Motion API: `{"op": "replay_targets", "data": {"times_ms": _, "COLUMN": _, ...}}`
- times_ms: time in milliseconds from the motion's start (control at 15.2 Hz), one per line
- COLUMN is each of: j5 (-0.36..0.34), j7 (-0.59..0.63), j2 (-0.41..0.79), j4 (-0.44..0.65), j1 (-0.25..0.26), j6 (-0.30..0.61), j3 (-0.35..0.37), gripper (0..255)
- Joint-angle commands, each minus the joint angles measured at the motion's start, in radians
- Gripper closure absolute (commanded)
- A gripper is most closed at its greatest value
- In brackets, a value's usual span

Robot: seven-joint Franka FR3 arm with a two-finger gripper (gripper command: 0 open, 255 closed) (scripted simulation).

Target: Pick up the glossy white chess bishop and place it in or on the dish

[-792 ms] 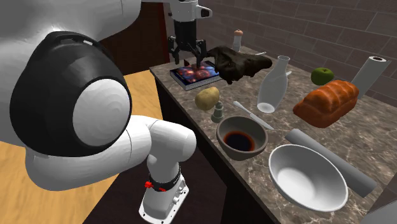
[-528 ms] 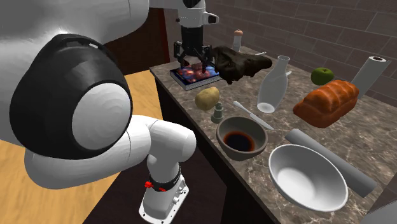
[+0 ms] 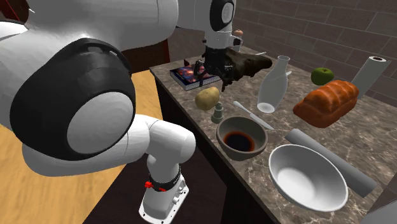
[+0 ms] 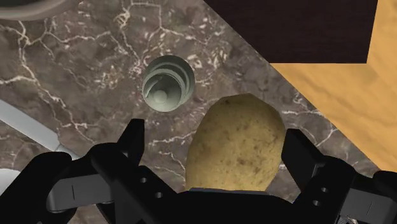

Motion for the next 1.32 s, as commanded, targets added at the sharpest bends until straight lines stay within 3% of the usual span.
{"op": "replay_targets", "data": {"times_ms": 0, "j5": -0.028, "j7": -0.038, "j2": 0.018, "j4": -0.029, "j1": -0.013, "j6": 0.025, "j3": -0.037, "gripper": 0}}
{"op": "replay_targets", "data": {"times_ms": 132, "j5": -0.06, "j7": -0.082, "j2": 0.049, "j4": -0.041, "j1": -0.028, "j6": 0.047, "j3": -0.081, "gripper": 0}}
{"op": "replay_targets", "data": {"times_ms": 660, "j5": -0.085, "j7": -0.085, "j2": 0.045, "j4": -0.147, "j1": -0.042, "j6": 0.146, "j3": -0.105, "gripper": 0}}
{"op": "replay_targets", "data": {"times_ms": 1188, "j5": -0.085, "j7": -0.085, "j2": 0.045, "j4": -0.147, "j1": -0.042, "j6": 0.146, "j3": -0.105, "gripper": 0}}
{"op": "replay_targets", "data": {"times_ms": 1254, "j5": -0.085, "j7": -0.085, "j2": 0.045, "j4": -0.147, "j1": -0.042, "j6": 0.146, "j3": -0.105, "gripper": 255}}
